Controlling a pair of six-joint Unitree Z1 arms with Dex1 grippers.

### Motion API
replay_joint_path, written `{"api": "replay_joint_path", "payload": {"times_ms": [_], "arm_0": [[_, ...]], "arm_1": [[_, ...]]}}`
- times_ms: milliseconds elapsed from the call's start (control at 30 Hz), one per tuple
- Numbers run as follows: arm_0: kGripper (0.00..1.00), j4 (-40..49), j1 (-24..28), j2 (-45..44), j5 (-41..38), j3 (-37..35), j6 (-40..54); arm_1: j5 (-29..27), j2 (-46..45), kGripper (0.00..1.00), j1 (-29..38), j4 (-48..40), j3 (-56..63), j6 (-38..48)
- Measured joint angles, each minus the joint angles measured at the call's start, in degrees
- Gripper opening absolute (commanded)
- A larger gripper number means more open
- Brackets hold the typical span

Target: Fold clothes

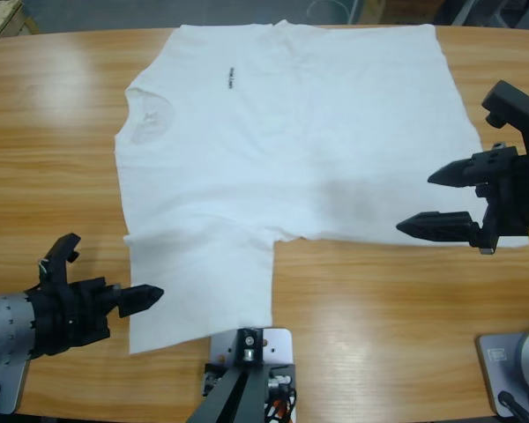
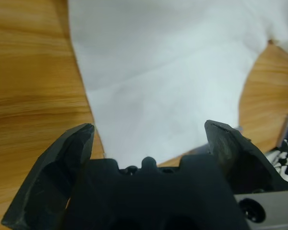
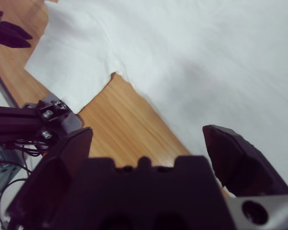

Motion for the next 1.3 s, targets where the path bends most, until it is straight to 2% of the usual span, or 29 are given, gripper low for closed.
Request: {"api": "replay_joint_path", "payload": {"times_ms": [300,567,600,700,733,767,900,1000,1300], "arm_0": [[0.904,-1.1,-0.7,2.6,0.0,0.1,-2.3],[0.898,-9.4,-2.6,8.8,-0.6,-0.3,-2.9],[0.837,-10.2,-2.7,9.4,-0.7,-0.4,-2.9],[0.301,-11.4,-2.8,9.9,-0.7,-0.5,-2.9],[0.084,-11.6,-2.8,10.0,-0.7,-0.5,-2.9],[0.0,-11.7,-2.8,10.0,-0.7,-0.5,-2.9],[0.0,-11.8,-2.8,10.0,-0.6,0.3,-2.9],[0.0,-11.9,-2.8,9.4,0.1,1.3,-2.9],[0.0,-12.0,-2.9,7.3,0.6,4.3,-1.9]], "arm_1": [[0.0,0.0,0.931,0.0,0.0,0.0,0.0],[0.0,0.0,0.925,0.0,0.0,0.0,0.0],[0.0,0.0,0.916,0.0,0.0,0.0,0.0],[0.0,0.0,0.906,0.0,0.0,0.0,0.0],[0.0,0.0,0.904,0.0,0.0,0.0,0.0],[0.0,0.0,0.902,0.0,0.0,0.0,0.0],[0.0,0.0,0.844,0.0,0.0,0.1,0.0],[0.0,0.0,0.734,0.0,0.0,0.1,0.0],[0.0,0.0,0.734,0.0,0.0,0.1,0.0]]}}
